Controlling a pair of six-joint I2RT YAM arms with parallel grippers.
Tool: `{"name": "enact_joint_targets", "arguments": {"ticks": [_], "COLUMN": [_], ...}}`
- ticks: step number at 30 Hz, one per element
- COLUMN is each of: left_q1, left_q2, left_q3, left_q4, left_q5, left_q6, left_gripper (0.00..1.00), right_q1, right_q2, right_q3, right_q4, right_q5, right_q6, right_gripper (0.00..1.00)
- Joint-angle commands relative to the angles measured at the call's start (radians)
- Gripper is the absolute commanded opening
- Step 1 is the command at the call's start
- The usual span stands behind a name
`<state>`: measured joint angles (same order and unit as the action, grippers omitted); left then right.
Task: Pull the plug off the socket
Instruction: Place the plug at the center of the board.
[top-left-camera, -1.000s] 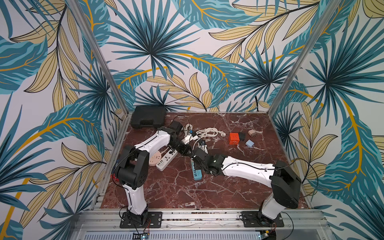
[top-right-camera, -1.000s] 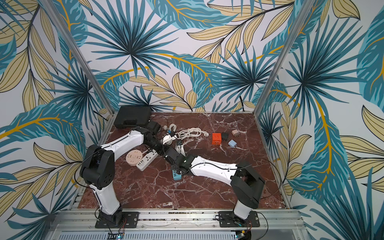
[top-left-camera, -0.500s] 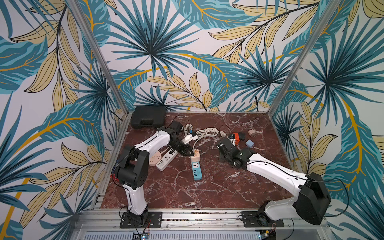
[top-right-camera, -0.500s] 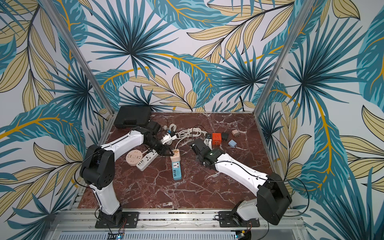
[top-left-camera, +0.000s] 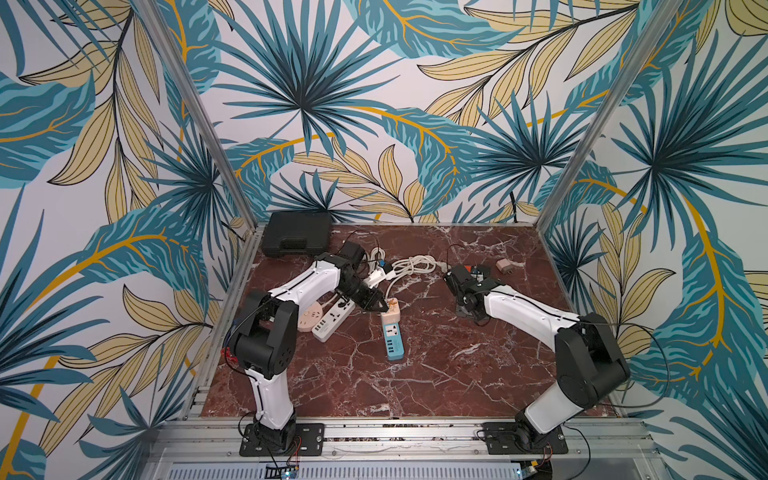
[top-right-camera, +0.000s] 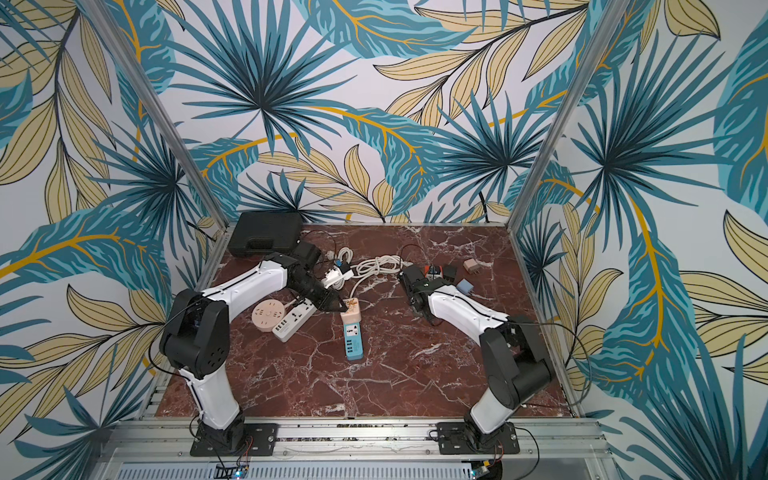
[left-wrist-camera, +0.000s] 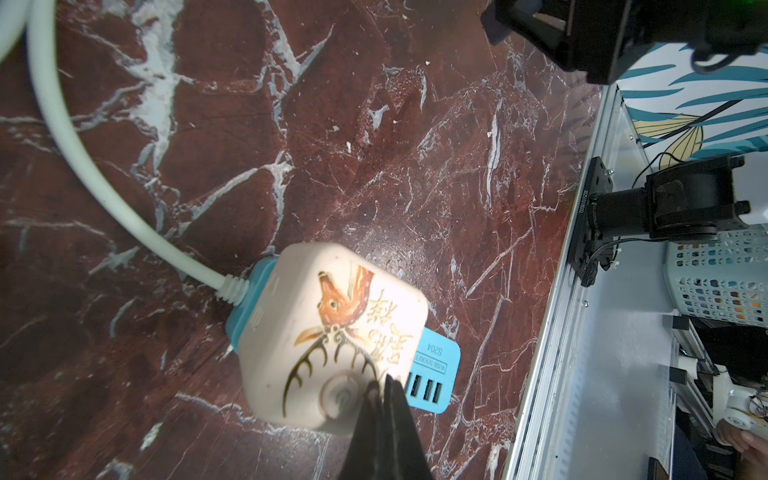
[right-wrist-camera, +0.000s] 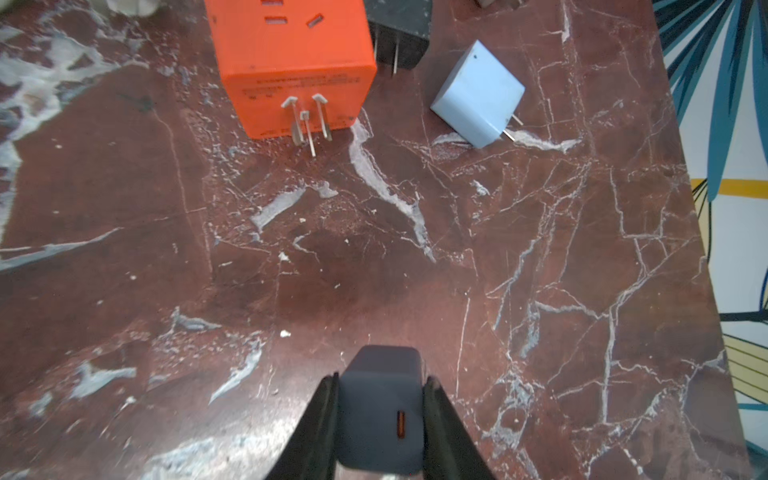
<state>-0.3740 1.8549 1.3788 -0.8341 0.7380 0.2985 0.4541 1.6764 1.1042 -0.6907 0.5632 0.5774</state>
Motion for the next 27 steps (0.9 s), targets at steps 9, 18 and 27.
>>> {"name": "enact_joint_targets", "arguments": {"ticks": [9,18,27], "left_q1": [0.007,0.007,0.007], "left_q2": [0.049,0.036,0.017], "left_q3": [-0.044,-0.043,-0.03], "left_q4": [-0.033,-0.036,-0.053], "left_q5": [-0.11,-0.094,-0.055], "left_q6": [0.002,0.007,0.032], "left_gripper": [0.0,0.0,0.0], "right_q1": [-0.003,-0.003,-0.002], "right_q2": [0.218,0.223,0.084], "right_q3": [0.17,0.186,0.152], "right_q4": [-0.08,-0.054,-0.026], "right_q5": [0.084,0.036,-0.079], "right_q6": [-0.054,-0.068,-0.084], "right_gripper": [0.3,0.5,0.51]}}
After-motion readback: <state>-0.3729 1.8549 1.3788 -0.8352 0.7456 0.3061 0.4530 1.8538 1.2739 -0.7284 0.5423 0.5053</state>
